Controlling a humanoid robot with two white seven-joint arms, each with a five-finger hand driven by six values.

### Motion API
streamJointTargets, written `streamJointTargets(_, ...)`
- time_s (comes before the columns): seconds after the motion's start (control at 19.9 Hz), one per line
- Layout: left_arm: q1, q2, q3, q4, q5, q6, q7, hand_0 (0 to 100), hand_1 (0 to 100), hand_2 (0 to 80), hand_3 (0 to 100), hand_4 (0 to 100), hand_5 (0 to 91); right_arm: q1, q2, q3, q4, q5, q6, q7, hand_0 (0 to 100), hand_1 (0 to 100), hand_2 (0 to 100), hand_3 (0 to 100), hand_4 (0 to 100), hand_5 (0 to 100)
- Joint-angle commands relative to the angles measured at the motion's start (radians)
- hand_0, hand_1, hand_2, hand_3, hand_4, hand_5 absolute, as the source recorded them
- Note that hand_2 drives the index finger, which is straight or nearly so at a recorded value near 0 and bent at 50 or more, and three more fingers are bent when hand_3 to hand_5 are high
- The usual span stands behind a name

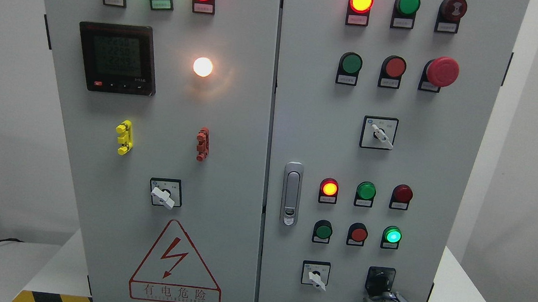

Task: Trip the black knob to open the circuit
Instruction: 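Grip the black knob with the right hand and twist it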

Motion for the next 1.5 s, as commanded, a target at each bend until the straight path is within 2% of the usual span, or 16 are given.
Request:
streamJointTargets(0.0, 0.000, 0.000, 0.000, 0.000, -0.031, -0.001, -0.001, 12, 39, 0.0, 0, 0, 0.0, 0.002, 0.005, 0.010, -0.008, 0.000, -0.002, -0.002, 43, 81, 52, 100, 97, 89)
streamJointTargets(0.75, 0.000, -0.001, 0.000, 0.000, -0.031, -0.001, -0.001, 12, 39, 0.0, 0, 0, 0.0, 0.000, 0.004, -0.007, 0.004, 0.008, -0.002, -0.002, 44, 81, 51, 100, 97, 89)
streamJointTargets(1.45, 0.000, 0.000, 0.000, 0.000, -0.031, -0.001, -0.001, 12, 39, 0.0, 0, 0, 0.0, 0.002, 0.004, -0.064, 0.024, 0.010, -0.002, 0.008, 44, 81, 51, 100, 97, 89)
